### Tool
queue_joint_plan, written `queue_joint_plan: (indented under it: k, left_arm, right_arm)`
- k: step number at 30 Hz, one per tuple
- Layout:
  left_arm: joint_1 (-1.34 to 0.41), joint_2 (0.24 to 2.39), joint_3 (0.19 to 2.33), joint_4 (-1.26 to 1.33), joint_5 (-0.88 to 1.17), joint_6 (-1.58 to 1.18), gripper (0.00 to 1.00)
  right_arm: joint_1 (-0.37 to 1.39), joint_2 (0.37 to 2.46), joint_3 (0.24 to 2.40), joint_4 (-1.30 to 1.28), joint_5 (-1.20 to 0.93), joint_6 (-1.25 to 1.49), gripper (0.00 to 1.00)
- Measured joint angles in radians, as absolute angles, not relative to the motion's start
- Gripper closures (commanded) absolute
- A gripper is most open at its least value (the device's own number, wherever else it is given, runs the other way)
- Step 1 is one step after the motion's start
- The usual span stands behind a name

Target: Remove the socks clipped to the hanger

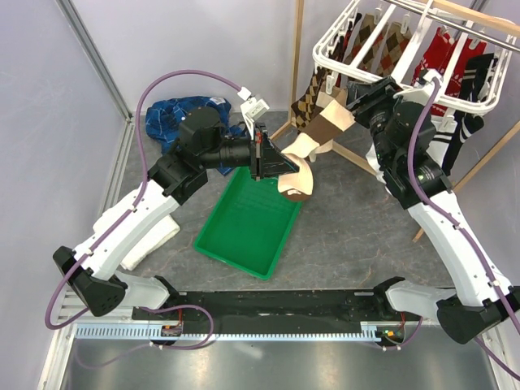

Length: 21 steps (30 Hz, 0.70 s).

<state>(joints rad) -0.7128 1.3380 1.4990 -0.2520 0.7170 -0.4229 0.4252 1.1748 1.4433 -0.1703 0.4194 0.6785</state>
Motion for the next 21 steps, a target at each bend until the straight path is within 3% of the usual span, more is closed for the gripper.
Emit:
queue_joint_plan:
  k: [3,8,10,14,17,20,21]
  left_arm:
    - [-0.713,1.338,1.499,-0.252,0.717,-0.423,0.98]
    - [-0.710,1.338,1.495,-0.251,0.718,-0.423,0.98]
    - [-0.707,1.338,1.489,-0.250,0.718,-0.423,0.98]
    - [-0.701,1.338,1.479,-0.251,0.718,-0.423,0.98]
    - [-0.696,1.338,1.476,-0.250,0.718,-0.422,0.98]
    - [-0.693,1.338,1.467,-0.248,0.718,-0.422,0.98]
    - [-0.691,1.338,1.463,-0.248,0.718,-0.423,0.98]
  right_arm:
    - [0.418,1.169,1.423,-0.146,0.421,0.686,0.57]
    - [0.408,1.150,1.384,-0.097,0.406,0.699,0.41]
    - [0.401,1.146,1.376,-0.080,0.388,0.701,0.41]
    - [0.394,1.136,1.359,-0.058,0.366,0.711,0.54]
    - [0.386,1.125,1.337,-0.037,0.357,0.726,0.82]
    - [0.376,1.123,1.332,-0.014,0.337,0.744,1.00]
    - [0.374,1.123,1.332,-0.011,0.331,0.745,1.00]
